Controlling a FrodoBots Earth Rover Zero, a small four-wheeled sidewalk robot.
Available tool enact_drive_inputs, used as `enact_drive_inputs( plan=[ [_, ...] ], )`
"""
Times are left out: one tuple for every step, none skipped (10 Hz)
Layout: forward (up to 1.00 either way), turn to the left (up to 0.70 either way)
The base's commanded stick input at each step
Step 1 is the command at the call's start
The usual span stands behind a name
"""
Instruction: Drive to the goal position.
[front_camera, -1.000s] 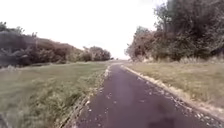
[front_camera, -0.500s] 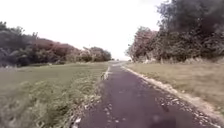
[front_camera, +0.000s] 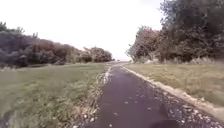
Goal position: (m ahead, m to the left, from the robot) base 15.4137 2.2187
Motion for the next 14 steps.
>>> enact_drive_inputs(
  plan=[
    [1.00,-0.02],
    [1.00,0.00],
    [1.00,0.00],
    [1.00,0.00],
    [1.00,0.00],
    [1.00,0.00],
    [1.00,0.00],
    [1.00,0.00],
    [1.00,0.00],
    [1.00,0.00],
    [1.00,0.00],
    [1.00,0.00],
    [1.00,-0.14],
    [1.00,-0.28]
  ],
)
